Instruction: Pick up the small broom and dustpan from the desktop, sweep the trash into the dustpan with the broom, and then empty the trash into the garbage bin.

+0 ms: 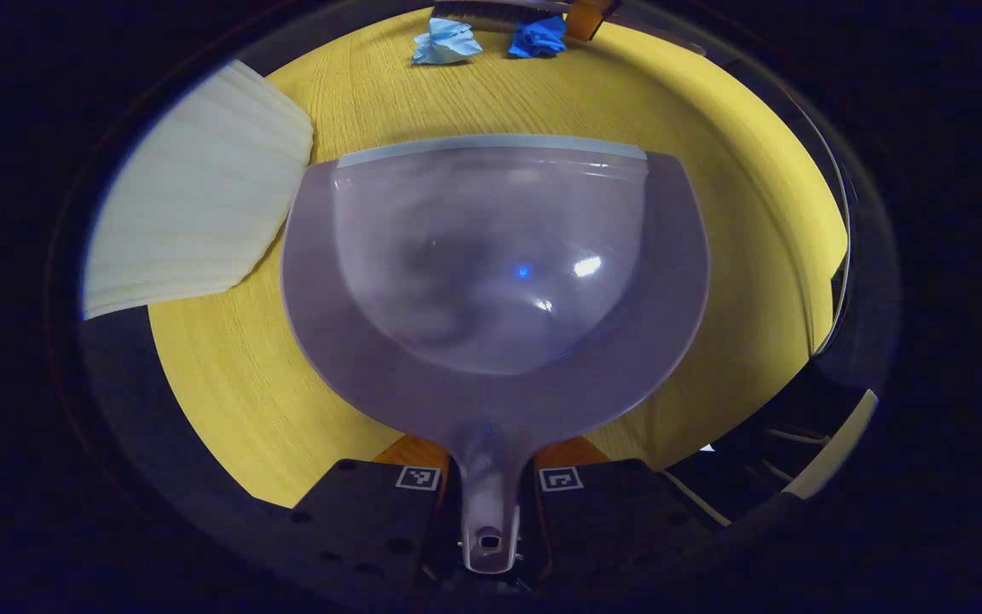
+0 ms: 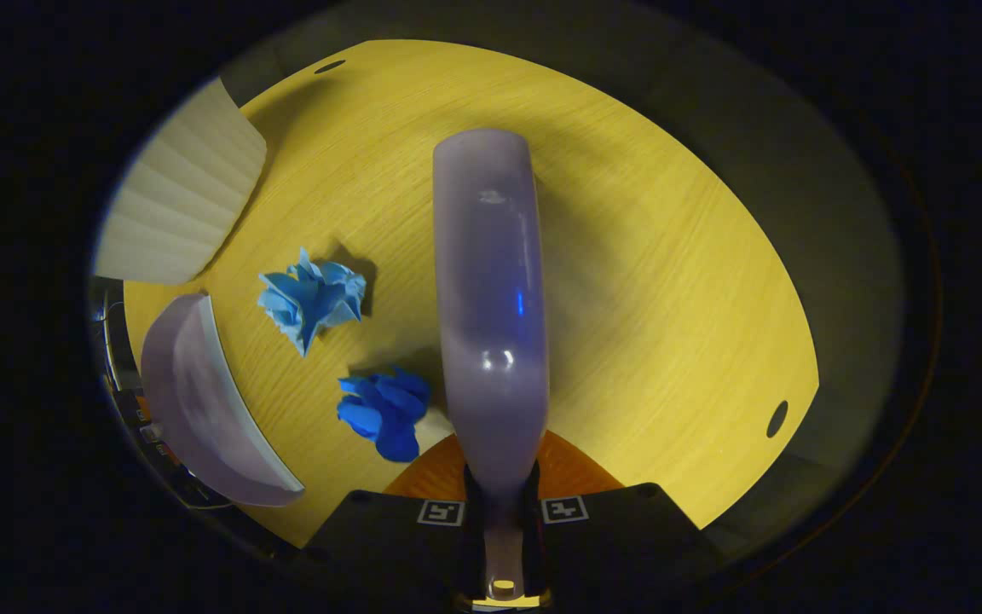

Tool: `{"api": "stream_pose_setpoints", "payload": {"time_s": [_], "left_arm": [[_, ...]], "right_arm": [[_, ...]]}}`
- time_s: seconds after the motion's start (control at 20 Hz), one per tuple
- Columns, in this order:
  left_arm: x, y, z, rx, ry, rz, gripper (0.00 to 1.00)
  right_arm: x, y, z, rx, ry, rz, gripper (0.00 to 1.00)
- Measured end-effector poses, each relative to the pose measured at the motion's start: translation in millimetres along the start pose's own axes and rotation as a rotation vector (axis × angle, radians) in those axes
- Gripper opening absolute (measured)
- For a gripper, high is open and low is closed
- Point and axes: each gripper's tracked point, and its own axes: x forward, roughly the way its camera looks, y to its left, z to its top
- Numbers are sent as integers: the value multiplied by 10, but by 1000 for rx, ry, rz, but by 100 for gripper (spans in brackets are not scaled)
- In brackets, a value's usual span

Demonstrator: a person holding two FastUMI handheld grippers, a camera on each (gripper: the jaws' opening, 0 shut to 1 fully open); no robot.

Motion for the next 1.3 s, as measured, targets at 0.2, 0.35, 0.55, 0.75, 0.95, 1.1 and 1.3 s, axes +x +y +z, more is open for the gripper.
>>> {"api": "stream_pose_setpoints", "payload": {"time_s": [0.2,0.35,0.55,0.75,0.95,1.1,1.3], "left_arm": [[-9,28,3,31,-5,-1,27],[6,53,-3,65,-15,13,26],[24,48,4,82,-46,26,26],[86,97,-60,155,-59,52,26],[73,82,5,117,-125,70,25],[43,70,112,98,-244,88,26],[-38,91,84,87,-382,109,25]], "right_arm": [[3,319,-178,-171,47,68,17],[2,581,-409,-386,104,108,18],[-161,1180,-929,-464,207,332,18],[-295,1525,-1298,-471,280,498,18],[-345,1518,-1225,-250,170,539,18],[-518,1268,-1240,-44,57,441,18],[-778,1011,-1441,276,-211,415,18]]}}
